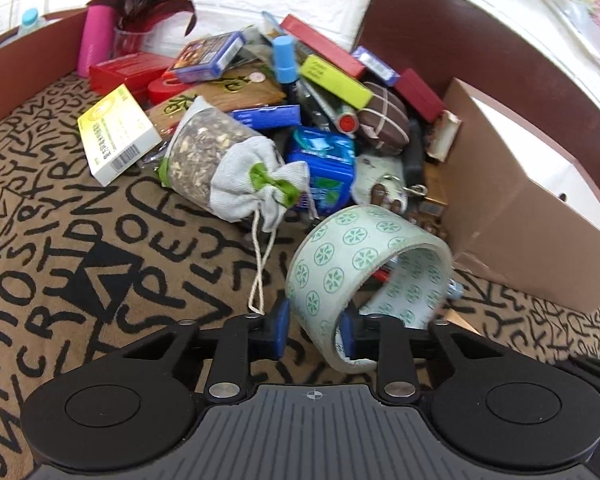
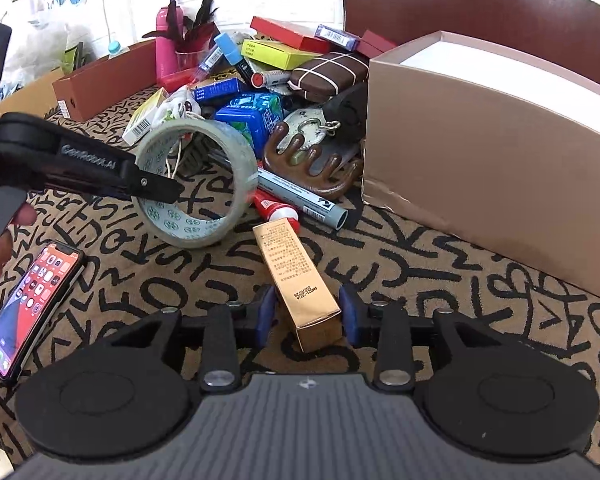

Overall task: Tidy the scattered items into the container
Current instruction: 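Grasp the clear tape roll with the left gripper while the right gripper grasps the gold box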

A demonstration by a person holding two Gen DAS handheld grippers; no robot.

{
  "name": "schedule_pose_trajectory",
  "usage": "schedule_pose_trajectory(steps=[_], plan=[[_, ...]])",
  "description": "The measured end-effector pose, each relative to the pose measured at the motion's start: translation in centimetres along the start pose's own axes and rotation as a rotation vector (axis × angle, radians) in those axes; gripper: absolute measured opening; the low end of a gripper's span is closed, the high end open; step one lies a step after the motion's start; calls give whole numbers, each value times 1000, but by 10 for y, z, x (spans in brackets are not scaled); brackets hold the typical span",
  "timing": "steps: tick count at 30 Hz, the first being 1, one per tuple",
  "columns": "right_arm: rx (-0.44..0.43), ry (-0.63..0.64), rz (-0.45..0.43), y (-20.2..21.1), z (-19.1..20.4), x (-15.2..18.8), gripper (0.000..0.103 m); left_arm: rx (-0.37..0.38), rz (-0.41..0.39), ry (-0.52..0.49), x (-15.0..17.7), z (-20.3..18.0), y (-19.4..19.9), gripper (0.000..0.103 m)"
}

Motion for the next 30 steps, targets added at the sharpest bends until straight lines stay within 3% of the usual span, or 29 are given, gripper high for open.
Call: schedule_pose_trajectory(steps=[5, 6, 9, 11, 12, 13, 16, 18, 20, 30], plan=[[2, 3, 18, -10, 4, -1, 41, -7, 22, 16, 0, 1, -20, 41], [3, 5, 19, -11, 5, -2, 41, -9, 37, 23, 1, 3, -24, 16], [-2, 10, 23, -12, 6, -1, 35, 15, 42, 66, 3, 7, -26, 13], [-5, 15, 22, -10, 6, -1, 31, 26, 41, 56, 3, 4, -24, 14], [0, 16, 23, -11, 6, -1, 32, 29, 39, 49, 2, 3, -24, 21], [4, 17, 26, -13, 6, -2, 32, 31, 35, 52, 1, 1, -25, 36], [10, 26, 25, -17, 11, -5, 30, 28, 51, 67, -1, -3, -35, 39], [10, 28, 22, -17, 12, -5, 27, 13, 64, 60, 0, -4, -40, 18], [6, 20, 24, -14, 11, -3, 27, 35, 73, 73, 1, -7, -38, 11], [-7, -32, 12, 16, -7, 8, 27, 84, 45, 66, 15, -34, -3, 5]])
Point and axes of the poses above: each gripper's, at about its wrist camera, not at the fingertips, and y roughly against the way its jaws point, z to its left, x to its underside, the point moved 5 cm from there along -y, roughly the way its jaws point, and after that the axes turned 14 degrees about x, right-handed, at the moved point
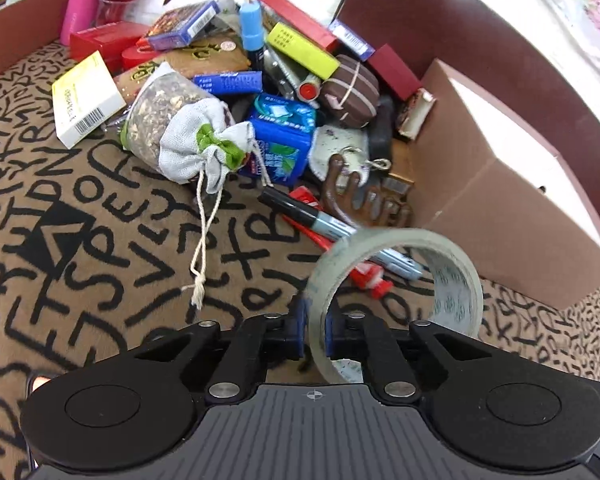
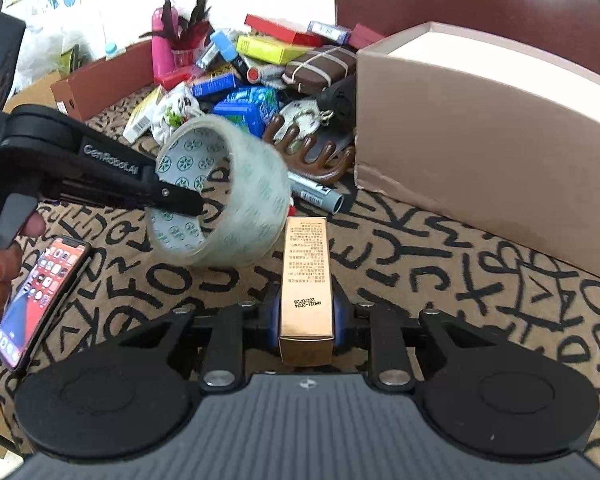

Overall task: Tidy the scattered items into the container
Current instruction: 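Grasp the clear tape roll with the left gripper while the right gripper grasps the gold box, then lower the tape roll and gold box into the box and open both grippers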

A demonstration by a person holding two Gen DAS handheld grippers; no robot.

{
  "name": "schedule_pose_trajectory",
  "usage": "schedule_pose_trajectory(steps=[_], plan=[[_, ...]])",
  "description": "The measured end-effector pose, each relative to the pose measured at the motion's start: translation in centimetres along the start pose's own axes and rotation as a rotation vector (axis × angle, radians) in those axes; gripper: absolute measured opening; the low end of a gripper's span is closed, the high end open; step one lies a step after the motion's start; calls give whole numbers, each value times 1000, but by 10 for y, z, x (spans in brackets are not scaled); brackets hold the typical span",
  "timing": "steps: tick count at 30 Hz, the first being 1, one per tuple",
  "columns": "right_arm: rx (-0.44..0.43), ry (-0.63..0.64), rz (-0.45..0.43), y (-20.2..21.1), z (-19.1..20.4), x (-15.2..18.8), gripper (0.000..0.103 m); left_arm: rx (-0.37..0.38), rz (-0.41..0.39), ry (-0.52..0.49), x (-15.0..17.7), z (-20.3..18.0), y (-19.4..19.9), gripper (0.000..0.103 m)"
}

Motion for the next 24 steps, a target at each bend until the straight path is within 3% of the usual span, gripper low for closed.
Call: schedule_pose_trajectory(steps=[14, 24], plan=[[30, -103, -116, 45, -49, -25, 27, 90, -43, -145, -31, -97, 4, 4], [107, -113, -262, 83, -108, -91, 27, 167, -122, -224, -91, -165, 0, 4]])
Point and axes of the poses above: each gripper's, at about its wrist camera, not at the fingertips, and y roughly against the way its jaws point, z to its left, x to its underside, the point moved 5 cm from there along -y, roughly the way its jaws point, and after that the axes turned 14 degrees about x, right-handed, at the moved point
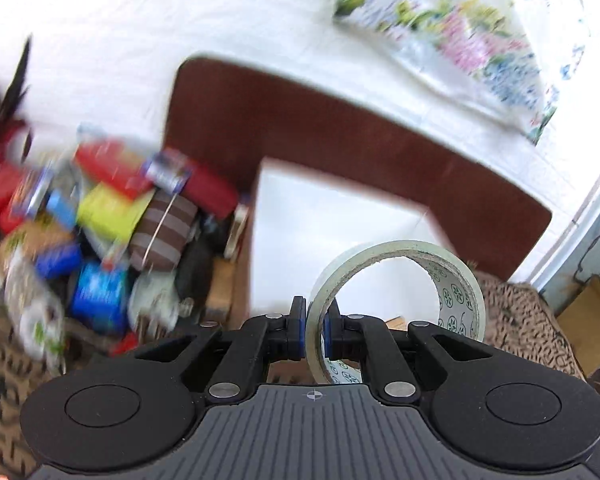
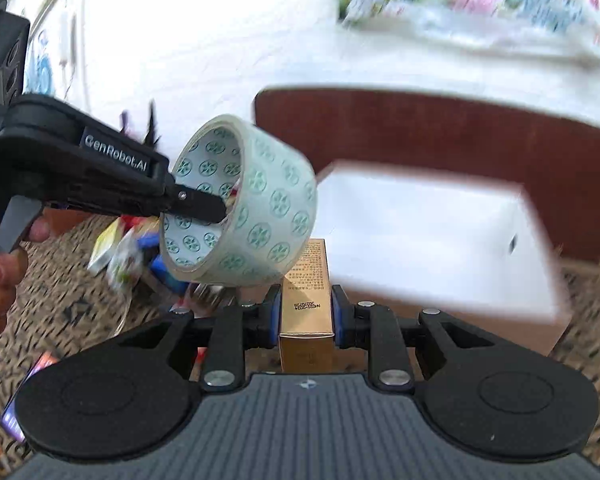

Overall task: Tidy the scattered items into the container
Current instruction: 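Lower the tape roll and gold box into the box and open both grippers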

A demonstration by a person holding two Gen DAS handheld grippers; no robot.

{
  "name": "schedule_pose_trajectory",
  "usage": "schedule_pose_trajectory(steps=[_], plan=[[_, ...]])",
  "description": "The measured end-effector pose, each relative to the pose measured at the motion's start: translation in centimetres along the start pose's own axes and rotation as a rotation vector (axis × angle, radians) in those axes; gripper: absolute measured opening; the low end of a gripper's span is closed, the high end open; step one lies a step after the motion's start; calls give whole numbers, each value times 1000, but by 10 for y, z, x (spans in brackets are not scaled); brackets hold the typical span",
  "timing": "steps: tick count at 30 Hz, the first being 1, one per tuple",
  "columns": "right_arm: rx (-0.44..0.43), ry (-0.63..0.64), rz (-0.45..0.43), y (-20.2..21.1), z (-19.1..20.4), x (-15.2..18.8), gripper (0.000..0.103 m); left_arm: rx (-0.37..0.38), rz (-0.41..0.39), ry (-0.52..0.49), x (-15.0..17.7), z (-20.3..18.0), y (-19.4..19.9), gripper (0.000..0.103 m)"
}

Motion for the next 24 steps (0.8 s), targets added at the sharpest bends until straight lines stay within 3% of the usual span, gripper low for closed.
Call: schedule_pose_trajectory(steps=[4, 8, 17, 24], plan=[[51, 10, -18, -21, -24, -34, 27, 10, 7, 21, -35, 0, -33, 4], [117, -1, 25, -61, -57, -53, 27, -13, 55, 18, -50, 7, -81, 4], [217, 3, 234, -170, -102, -43, 27, -114, 225, 77, -50, 42, -205, 4], [267, 44, 319, -226, -107, -36, 27, -139, 273, 98, -51, 61, -247, 5]])
Point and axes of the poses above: each gripper's, at about its wrist camera, not at the fingertips, and y roughly against the way its jaws point, z to its left, x to its underside, the point moved 5 cm from there along -y, roughly the way its jaws point, and after that the axes turned 14 degrees about x, right-handed, at the moved point
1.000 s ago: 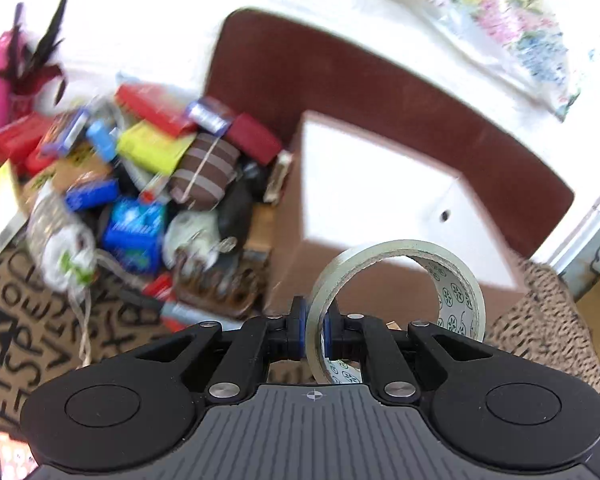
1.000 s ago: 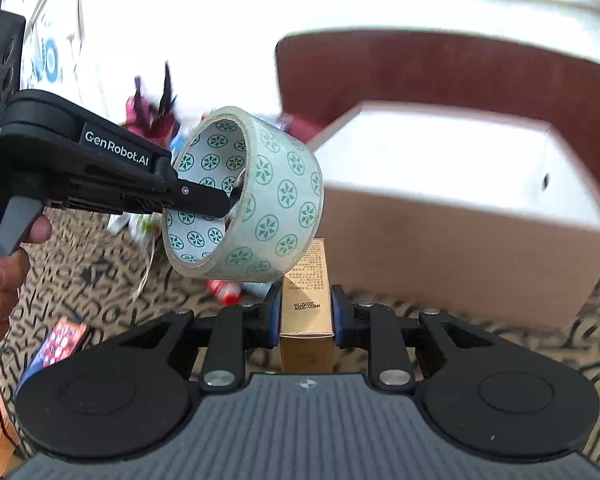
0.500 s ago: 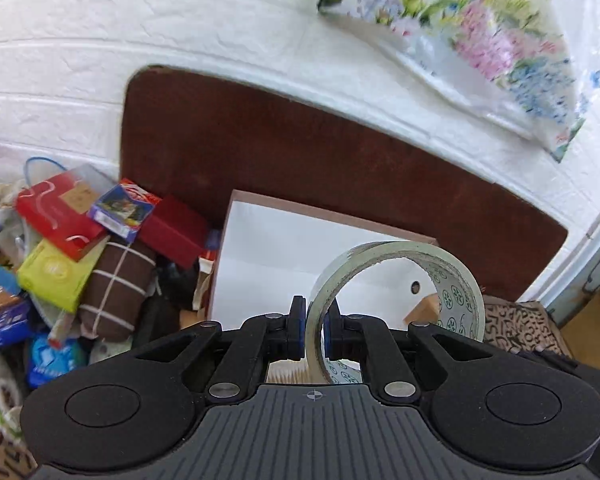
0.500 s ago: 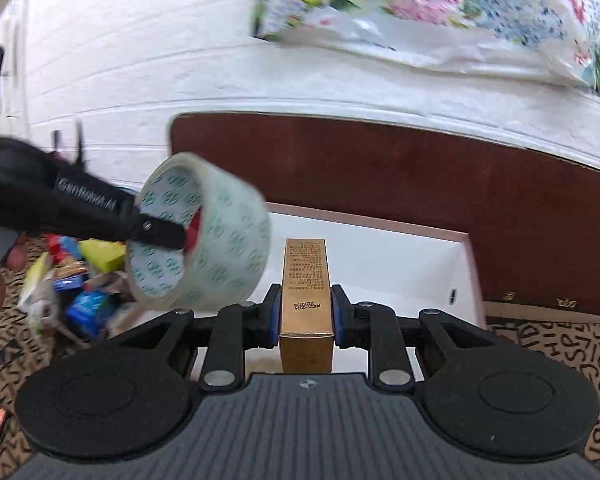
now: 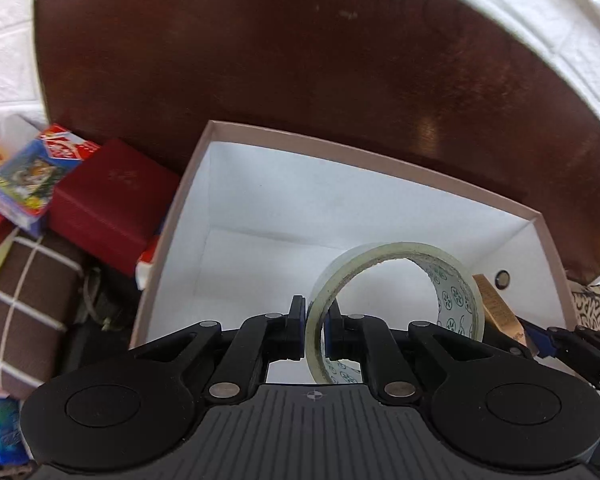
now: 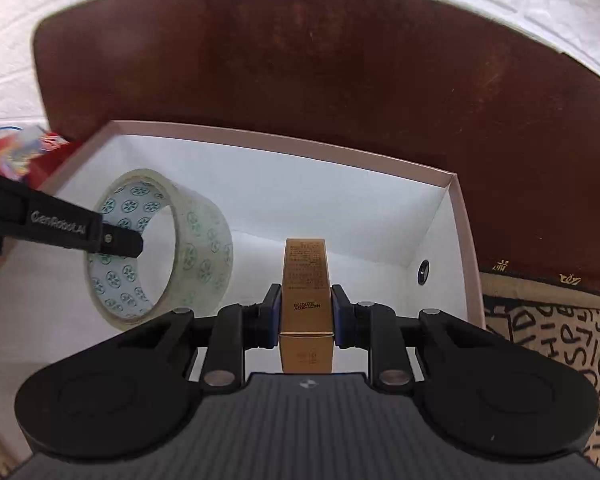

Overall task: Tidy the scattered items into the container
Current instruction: 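Lower the tape roll and gold box into the box and open both grippers, then move both grippers back to the pile toward the red tube and marker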

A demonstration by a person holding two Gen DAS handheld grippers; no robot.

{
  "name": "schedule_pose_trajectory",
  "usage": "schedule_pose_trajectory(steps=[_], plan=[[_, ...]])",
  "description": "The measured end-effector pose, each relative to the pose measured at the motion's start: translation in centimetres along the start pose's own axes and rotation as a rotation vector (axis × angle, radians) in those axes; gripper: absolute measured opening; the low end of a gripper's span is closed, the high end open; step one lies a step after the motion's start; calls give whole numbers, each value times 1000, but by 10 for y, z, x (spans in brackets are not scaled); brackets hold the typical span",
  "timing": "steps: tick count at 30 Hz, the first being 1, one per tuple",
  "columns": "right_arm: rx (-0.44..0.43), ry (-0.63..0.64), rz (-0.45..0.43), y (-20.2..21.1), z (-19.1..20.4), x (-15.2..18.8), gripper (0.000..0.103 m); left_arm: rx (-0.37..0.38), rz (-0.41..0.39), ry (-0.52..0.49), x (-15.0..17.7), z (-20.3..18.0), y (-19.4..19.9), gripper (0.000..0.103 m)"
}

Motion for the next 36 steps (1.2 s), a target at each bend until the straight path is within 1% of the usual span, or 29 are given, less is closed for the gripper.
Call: schedule_pose_trajectory(steps=[2, 3, 4, 5, 6, 7, 8, 9, 10, 11, 12, 14, 16, 18, 22, 25, 29, 32, 36], plan=[[-3, -1, 36, -10, 1, -3, 27, -13, 5, -2, -2, 1, -7, 5], [-11, -3, 41, -12, 2, -5, 27, -17, 8, 2, -2, 2, -11, 6], [-5, 2, 30, -13, 2, -7, 27, -22, 12, 9, -2, 4, -14, 7], [21, 11, 15, -14, 3, -10, 27, -24, 14, 19, -2, 5, -17, 12], [45, 16, 23, -16, 4, -11, 28, -21, 13, 28, -1, 7, -18, 29], [50, 12, 39, -19, 4, -12, 29, -12, 12, 37, -1, 8, -19, 40], [35, 13, 55, -21, 5, -12, 55, -5, 12, 47, 0, 8, -19, 54], [24, 14, 65, -23, 5, -11, 75, 13, 5, 49, 0, 8, -18, 64], [29, 20, 57, -22, 6, -10, 99, 36, -4, 45, 0, 6, -16, 75], [39, 29, 32, -18, 7, -9, 95, 71, -6, 41, 1, 3, -13, 85], [38, 39, 10, -14, 8, -9, 95, 110, -5, 38, 1, -1, -10, 94], [42, 51, -31, -6, 9, -9, 95, 143, -21, 31, 1, -8, -2, 99], [40, 46, -30, -1, 9, -9, 97, 181, -28, 21, 0, -14, 6, 103], [7, 23, -24, 4, 8, -7, 98, 217, -26, 29, 0, -17, 15, 103], [-79, -65, -24, 22, 7, -5, 102, 239, -47, 23, 0, -21, 33, 103], [-110, -104, -42, 37, 5, -5, 102, 232, -54, 3, 1, -24, 45, 103], [-103, -91, -63, 57, 5, -3, 102, 215, -80, -13, 10, -30, 65, 103], [-107, -81, -88, 74, 8, 2, 102, 200, -121, -30, 13, -31, 90, 103], [-151, -86, -126, 100, 15, 5, 102, 181, -191, -73, 23, -33, 132, 103]])
Point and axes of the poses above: each gripper's, at about its wrist camera, not at the fingertips, and y roughly against the way its jaws point, z to its left, x to its underside, the point moved 5 cm from there along -y, roughly the way its jaws point, and after that the axes turned 14 degrees about x, right-handed, at the moved point
